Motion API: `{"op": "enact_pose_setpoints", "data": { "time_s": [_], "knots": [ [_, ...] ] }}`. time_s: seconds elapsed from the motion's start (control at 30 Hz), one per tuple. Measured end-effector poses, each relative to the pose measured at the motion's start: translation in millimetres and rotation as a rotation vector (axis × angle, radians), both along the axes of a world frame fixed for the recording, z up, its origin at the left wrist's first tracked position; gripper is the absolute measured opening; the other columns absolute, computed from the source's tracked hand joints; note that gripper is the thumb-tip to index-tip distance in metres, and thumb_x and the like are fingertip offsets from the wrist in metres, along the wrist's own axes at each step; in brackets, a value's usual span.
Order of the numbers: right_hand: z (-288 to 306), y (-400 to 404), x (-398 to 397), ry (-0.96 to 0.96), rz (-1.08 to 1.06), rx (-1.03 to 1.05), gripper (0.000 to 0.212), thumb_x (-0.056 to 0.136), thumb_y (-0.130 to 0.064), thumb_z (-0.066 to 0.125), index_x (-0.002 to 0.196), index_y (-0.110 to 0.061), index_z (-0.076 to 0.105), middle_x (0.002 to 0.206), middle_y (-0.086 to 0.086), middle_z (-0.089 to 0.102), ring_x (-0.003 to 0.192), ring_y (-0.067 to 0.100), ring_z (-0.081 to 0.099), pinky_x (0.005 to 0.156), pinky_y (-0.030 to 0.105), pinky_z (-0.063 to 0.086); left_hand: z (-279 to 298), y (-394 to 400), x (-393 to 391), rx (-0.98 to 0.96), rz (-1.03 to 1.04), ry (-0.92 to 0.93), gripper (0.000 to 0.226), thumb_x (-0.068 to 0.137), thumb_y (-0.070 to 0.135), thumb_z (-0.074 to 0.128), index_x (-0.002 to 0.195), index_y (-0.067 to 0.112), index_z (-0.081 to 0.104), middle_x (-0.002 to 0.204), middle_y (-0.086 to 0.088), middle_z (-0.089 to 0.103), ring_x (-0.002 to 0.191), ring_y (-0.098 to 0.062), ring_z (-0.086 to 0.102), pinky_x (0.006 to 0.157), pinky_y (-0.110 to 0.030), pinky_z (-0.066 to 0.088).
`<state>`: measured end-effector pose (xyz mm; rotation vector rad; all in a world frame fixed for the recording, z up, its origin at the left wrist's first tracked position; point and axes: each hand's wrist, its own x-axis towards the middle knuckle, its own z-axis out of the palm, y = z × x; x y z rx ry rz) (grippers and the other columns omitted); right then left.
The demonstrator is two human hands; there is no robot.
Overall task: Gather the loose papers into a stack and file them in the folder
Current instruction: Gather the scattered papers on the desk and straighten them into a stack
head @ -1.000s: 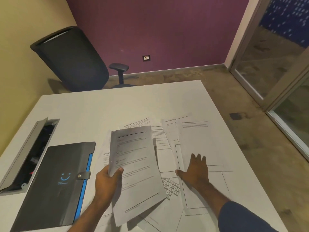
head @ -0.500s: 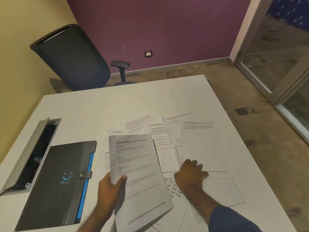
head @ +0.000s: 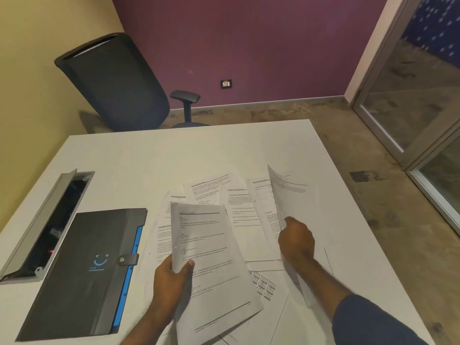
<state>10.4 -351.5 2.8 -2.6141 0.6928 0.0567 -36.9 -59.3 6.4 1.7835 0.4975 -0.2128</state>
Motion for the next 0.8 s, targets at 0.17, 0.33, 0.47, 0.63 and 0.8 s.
{"op": "enact_pose_setpoints", "data": {
  "time_s": [0.17, 0.33, 0.47, 0.63, 0.8],
  "knots": [
    [-2, 8, 23, 0.063, 0.125, -0.119, 0.023, 0.085, 0.005, 0.043, 0.099, -0.008, 0.058, 0.097, 0.009, 0.069, 0.087, 0.029, 0.067, 0.07, 0.031, 0.048, -1, -1, 2, -0.026, 0.003, 0.031, 0.015, 0.094, 0.019, 0.066, 0.108, 0.02, 0.062, 0.1, 0.001, 0.071, 0.089, -0.024, 0.068, 0.075, -0.043, 0.058],
    [-29, 26, 24, 0.231, 0.269, -0.216, 0.026, 0.092, -0.002, 0.044, 0.113, -0.012, 0.056, 0.115, 0.005, 0.063, 0.108, 0.023, 0.06, 0.084, 0.033, 0.051, -1, 0, 3, -0.037, 0.011, 0.049, 0.014, 0.094, 0.024, 0.066, 0.108, 0.02, 0.063, 0.099, 0.0, 0.073, 0.088, -0.027, 0.07, 0.062, -0.032, 0.055],
    [-45, 35, 17, 0.27, 0.267, -0.24, 0.026, 0.09, 0.001, 0.046, 0.108, -0.012, 0.06, 0.114, 0.005, 0.061, 0.108, 0.022, 0.057, 0.082, 0.032, 0.053, 0, 0, 4, -0.046, 0.001, 0.06, 0.013, 0.094, 0.025, 0.066, 0.107, 0.023, 0.063, 0.098, 0.003, 0.073, 0.086, -0.024, 0.07, 0.058, -0.028, 0.054],
    [-40, 32, 16, 0.272, 0.263, -0.221, 0.028, 0.086, 0.004, 0.046, 0.103, -0.013, 0.06, 0.108, 0.004, 0.066, 0.101, 0.023, 0.062, 0.077, 0.032, 0.05, 3, -1, 6, -0.036, -0.01, 0.051, 0.011, 0.095, 0.024, 0.065, 0.105, 0.024, 0.063, 0.094, 0.006, 0.073, 0.081, -0.018, 0.071, 0.05, -0.017, 0.052],
    [-15, 32, 12, 0.076, 0.073, -0.003, 0.016, 0.086, -0.001, 0.043, 0.087, -0.009, 0.057, 0.095, 0.01, 0.068, 0.087, 0.031, 0.064, 0.066, 0.031, 0.04, 9, 0, 14, -0.072, -0.024, 0.032, 0.016, 0.098, 0.023, 0.06, 0.113, 0.021, 0.063, 0.102, 0.001, 0.075, 0.091, -0.024, 0.072, 0.057, -0.02, 0.057]
  ]
}}
